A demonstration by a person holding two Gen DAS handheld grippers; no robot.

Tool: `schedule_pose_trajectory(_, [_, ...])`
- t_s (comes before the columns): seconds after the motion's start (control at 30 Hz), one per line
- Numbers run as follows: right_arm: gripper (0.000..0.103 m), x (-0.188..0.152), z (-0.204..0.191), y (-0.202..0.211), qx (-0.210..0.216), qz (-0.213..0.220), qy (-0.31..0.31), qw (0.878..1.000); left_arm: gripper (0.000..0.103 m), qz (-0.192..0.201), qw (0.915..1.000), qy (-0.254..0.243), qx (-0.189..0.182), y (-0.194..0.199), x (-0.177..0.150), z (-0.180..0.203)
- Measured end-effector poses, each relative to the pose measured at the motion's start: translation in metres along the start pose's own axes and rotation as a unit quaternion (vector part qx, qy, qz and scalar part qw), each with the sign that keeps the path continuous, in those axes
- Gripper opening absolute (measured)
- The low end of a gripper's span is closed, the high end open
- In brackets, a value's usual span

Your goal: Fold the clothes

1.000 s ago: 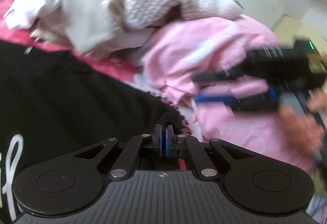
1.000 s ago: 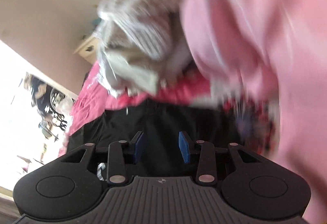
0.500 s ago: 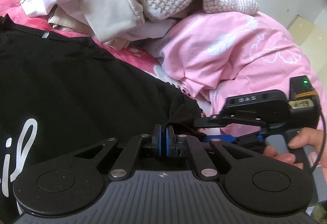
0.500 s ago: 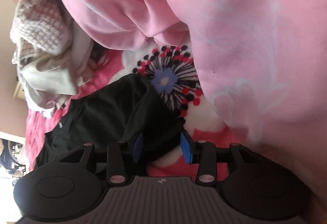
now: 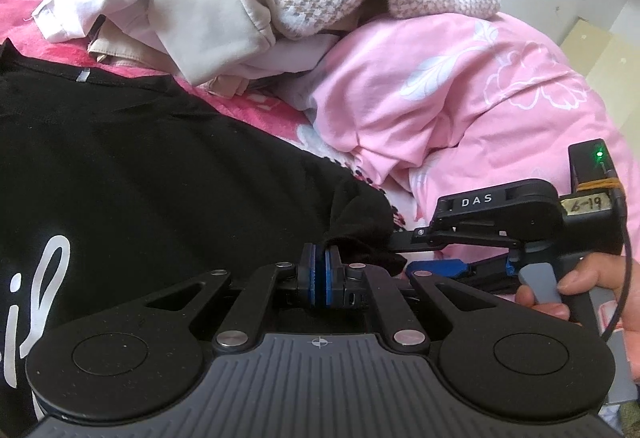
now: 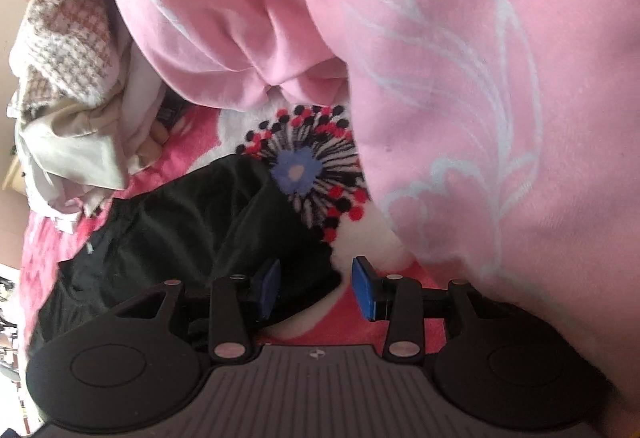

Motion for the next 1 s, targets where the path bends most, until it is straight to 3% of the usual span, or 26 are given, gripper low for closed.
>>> schedule_pose_trajectory(0.07, [0.039,0.0,-0.001,-0.003,0.001,0.0,0.008,1.0,0.002,0.0,1.0,-0.002,0.001,0.0,0.0,0.0])
schedule_pose_trajectory(0.17, [0.007,-0.001,-0.002,-0.005,0.015,-0.002,0.023,1.0,0.002,0.001,1.0,-0.006,0.001,0.001,-0.001,0.002])
schedule_pose_trajectory(0.23, [0.002,-0.001,-0.003,-0.002,0.023,0.001,0.032,0.999,0.002,0.001,1.0,-0.008,0.001,0.002,-0.001,0.003])
schedule_pose_trajectory(0.4, [0.002,0.0,-0.018,0.021,0.037,0.056,0.089,0.994,0.002,-0.001,0.9999,-0.011,-0.011,0.008,-0.002,0.007])
schedule_pose_trajectory(0.63, [0.002,0.02,-0.064,0.06,0.077,0.164,0.19,0.965,0.002,-0.005,0.9989,0.005,-0.047,0.016,-0.004,0.023])
schedule_pose_trajectory(0.83, [0.002,0.033,-0.103,0.052,0.144,0.136,0.212,0.957,0.002,-0.003,0.9976,0.038,-0.057,0.021,-0.002,0.025])
schedule_pose_trajectory(1.0, [0.002,0.027,-0.134,0.038,0.159,0.11,0.265,0.945,0.002,-0.006,0.9961,0.072,-0.05,0.021,-0.002,0.015])
Point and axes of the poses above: each gripper's, at about its wrist camera, not at the fingertips, and y roughly against the way its jaws point, z to its right, x to its top, the point moved 2 cm from there along -y, roughly the way its jaws point, and after that the axes turned 4 degrees about z, right-handed, at the moved point
